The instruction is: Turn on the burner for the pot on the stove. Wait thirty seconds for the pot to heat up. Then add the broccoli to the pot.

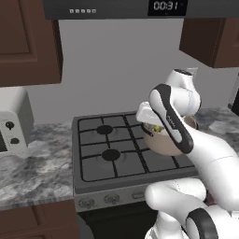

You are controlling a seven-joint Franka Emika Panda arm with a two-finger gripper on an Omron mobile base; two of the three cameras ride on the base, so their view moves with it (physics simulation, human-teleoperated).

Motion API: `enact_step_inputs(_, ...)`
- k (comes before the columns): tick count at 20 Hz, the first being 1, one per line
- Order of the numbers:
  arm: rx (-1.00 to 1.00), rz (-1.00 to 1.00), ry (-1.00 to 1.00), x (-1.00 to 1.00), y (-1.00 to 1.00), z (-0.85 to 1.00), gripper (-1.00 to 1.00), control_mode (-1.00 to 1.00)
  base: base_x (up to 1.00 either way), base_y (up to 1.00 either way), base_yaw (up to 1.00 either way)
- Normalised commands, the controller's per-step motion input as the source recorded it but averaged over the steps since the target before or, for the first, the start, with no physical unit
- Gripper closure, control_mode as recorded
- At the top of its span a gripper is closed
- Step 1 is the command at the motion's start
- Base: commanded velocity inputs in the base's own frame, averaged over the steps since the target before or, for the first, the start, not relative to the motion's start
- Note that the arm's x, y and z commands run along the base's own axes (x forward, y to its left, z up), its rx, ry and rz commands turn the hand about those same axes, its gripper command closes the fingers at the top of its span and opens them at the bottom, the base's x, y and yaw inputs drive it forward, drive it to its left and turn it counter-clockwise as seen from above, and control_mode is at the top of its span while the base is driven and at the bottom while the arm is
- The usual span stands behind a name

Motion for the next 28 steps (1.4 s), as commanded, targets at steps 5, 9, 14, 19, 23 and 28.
enact_step_inputs(5,0.0,-0.14,0.0,0.14,-0.66,0.02,1.0,-1.0,0.0,0.0,0.0)
enact_step_inputs(9,-0.01,-0.14,0.0,0.27,-0.55,0.0,1.0,-1.0,0.0,0.0,0.0)
enact_step_inputs(14,-0.02,-0.12,0.0,0.46,-0.44,0.0,1.0,-1.0,0.0,0.0,0.0)
enact_step_inputs(19,-0.08,-0.07,0.0,0.43,-0.26,-0.01,1.0,-1.0,0.0,0.0,0.0)
enact_step_inputs(23,-0.11,0.0,0.0,0.31,-0.15,-0.04,1.0,-1.0,0.0,0.0,0.0)
enact_step_inputs(28,-0.11,0.0,0.01,0.04,-0.1,-0.19,1.0,-1.0,0.0,0.0,0.0)
